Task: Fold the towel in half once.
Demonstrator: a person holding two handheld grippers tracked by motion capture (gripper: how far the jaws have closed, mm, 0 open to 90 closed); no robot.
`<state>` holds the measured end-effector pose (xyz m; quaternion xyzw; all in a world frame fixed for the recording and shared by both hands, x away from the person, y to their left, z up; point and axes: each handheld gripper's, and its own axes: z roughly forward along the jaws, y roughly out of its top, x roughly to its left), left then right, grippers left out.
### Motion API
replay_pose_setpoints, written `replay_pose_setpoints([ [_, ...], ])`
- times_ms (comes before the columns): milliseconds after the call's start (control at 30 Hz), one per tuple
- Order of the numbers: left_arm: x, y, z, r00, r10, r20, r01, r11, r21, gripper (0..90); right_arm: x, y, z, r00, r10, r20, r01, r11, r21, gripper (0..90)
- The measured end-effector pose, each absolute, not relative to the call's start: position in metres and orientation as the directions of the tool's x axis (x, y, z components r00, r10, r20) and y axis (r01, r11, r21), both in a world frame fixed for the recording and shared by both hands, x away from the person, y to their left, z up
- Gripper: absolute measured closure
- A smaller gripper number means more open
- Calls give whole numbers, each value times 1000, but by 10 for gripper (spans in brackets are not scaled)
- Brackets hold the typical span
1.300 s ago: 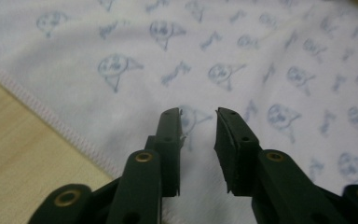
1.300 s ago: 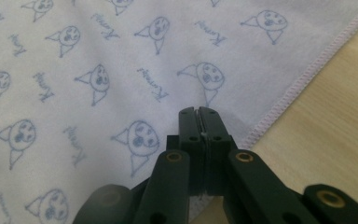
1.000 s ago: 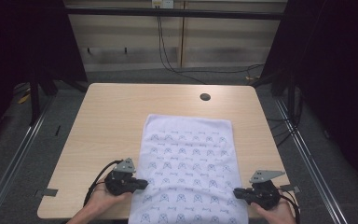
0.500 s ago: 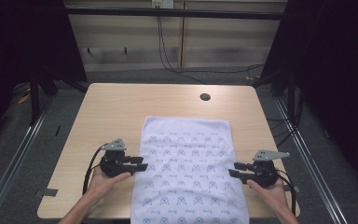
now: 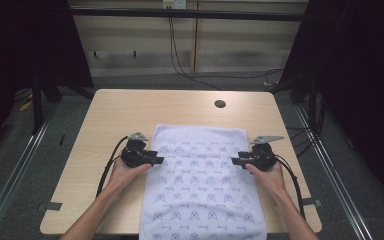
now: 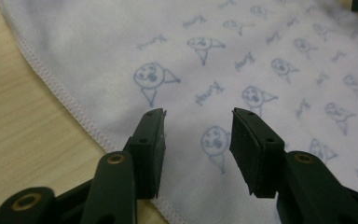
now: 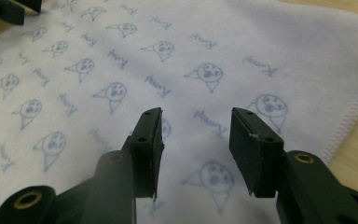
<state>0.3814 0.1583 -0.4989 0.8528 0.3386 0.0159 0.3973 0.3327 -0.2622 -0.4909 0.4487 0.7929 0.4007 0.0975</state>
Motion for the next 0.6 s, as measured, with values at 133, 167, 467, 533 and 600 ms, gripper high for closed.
replay_pose_setpoints([
  [133, 378, 157, -501, 785, 585, -206, 539, -479, 693, 660, 336, -254, -497, -589, 791, 165, 634, 325, 701, 557],
  [167, 376, 157, -501, 793, 578, -192, 525, -488, 697, 660, 336, -252, -499, -599, 787, 147, 631, 351, 692, 564],
  [467, 354, 156, -500, 810, 555, -187, 511, -514, 689, 882, 313, -251, -497, -613, 786, 80, 622, 418, 662, 848],
  [533, 344, 156, -501, 821, 535, -200, 505, -517, 691, 880, 301, -254, -496, -627, 774, 87, 623, 431, 653, 858],
  [600, 341, 155, -500, 828, 524, -199, 499, -527, 687, 881, 295, -255, -496, -629, 771, 98, 627, 429, 650, 859],
])
